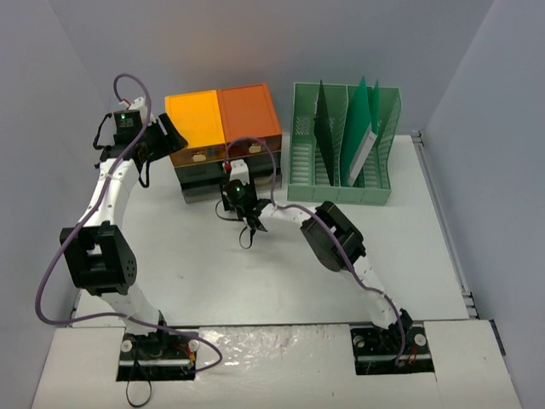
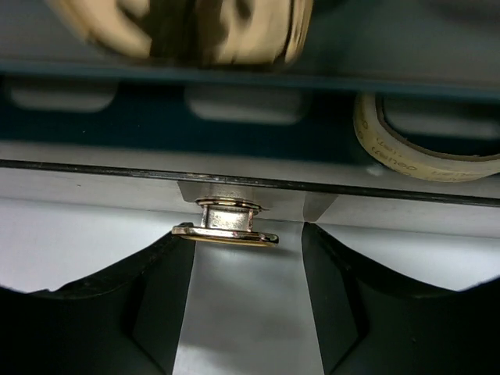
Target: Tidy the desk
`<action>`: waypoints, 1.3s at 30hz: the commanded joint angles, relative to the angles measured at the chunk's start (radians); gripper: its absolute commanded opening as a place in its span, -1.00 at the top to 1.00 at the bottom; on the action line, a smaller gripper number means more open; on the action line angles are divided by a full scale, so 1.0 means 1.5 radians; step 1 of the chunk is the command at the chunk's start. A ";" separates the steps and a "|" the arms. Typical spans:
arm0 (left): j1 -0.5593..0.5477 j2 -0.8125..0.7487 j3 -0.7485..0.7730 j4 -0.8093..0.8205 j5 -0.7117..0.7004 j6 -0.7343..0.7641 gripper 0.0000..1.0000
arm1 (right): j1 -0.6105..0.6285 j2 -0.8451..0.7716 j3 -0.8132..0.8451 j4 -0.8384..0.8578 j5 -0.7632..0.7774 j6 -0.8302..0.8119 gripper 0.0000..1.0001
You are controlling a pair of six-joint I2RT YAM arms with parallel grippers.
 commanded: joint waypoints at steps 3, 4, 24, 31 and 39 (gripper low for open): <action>-0.008 0.061 -0.057 -0.173 -0.061 0.063 -0.19 | -0.018 0.021 0.122 0.021 0.016 -0.037 -0.07; -0.008 0.061 -0.056 -0.174 -0.062 0.063 -0.19 | -0.018 0.026 0.131 0.019 0.015 -0.040 -0.08; -0.009 0.015 -0.034 -0.176 -0.080 0.072 -0.20 | 0.032 -0.145 0.007 -0.043 0.054 -0.016 -0.31; -0.009 -0.117 -0.058 -0.128 -0.114 0.069 -0.24 | 0.107 -0.312 -0.055 -0.105 0.129 -0.013 -0.56; -0.057 -0.277 -0.095 -0.165 -0.236 0.055 -0.29 | 0.142 -0.493 -0.143 -0.253 0.135 0.101 -1.00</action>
